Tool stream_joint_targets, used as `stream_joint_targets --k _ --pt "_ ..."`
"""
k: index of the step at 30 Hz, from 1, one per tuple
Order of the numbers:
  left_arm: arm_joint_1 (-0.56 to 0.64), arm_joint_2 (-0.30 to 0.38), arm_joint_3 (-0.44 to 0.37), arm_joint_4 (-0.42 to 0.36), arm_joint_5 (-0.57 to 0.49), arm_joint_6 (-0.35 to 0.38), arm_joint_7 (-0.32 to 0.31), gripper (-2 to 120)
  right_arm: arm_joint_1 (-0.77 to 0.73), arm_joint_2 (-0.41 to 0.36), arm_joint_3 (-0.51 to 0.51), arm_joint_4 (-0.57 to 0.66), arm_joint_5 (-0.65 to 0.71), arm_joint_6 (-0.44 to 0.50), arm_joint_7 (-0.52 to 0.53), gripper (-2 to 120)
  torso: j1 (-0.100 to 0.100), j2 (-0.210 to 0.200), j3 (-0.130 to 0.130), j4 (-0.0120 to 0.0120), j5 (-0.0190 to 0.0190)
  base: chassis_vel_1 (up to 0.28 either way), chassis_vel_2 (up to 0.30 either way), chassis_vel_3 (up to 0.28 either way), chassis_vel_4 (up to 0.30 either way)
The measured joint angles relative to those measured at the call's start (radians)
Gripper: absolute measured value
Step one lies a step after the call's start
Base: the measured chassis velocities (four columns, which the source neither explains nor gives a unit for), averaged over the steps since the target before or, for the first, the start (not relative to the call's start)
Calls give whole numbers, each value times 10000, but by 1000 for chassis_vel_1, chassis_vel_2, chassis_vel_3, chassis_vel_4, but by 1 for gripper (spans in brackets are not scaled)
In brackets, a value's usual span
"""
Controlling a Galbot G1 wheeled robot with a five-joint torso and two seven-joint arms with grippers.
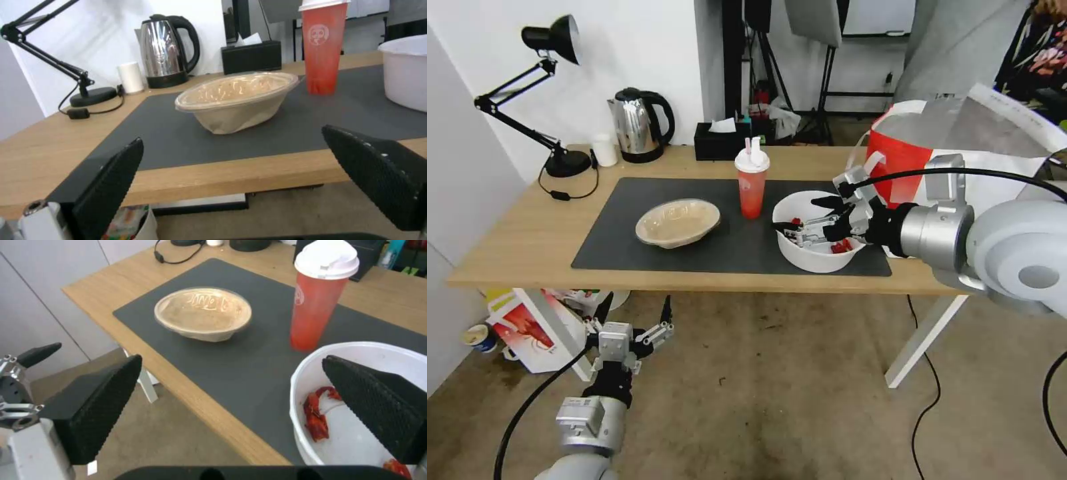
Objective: Pick up the trash from the table and place it into the takeout bag.
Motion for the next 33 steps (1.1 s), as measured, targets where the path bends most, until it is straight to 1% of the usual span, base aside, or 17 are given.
stream_joint_targets --k 8,22,33 --pt "0 0 0 0 0 0 0 100 -17 117 -536 -179 -377 -47 -1 100 -1 0 0 -1 2 0 0 0 0" --pt "0 0 0 0 0 0 0 100 169 705 -1399 -669 -874 -80 -14 100 0 0 0 0 0 0 0 0 0" --pt "0 0 0 0 0 0 0 100 312 731 -1562 -961 -1011 -81 -157 100 0 0 0 -1 1 0 0 0 0"
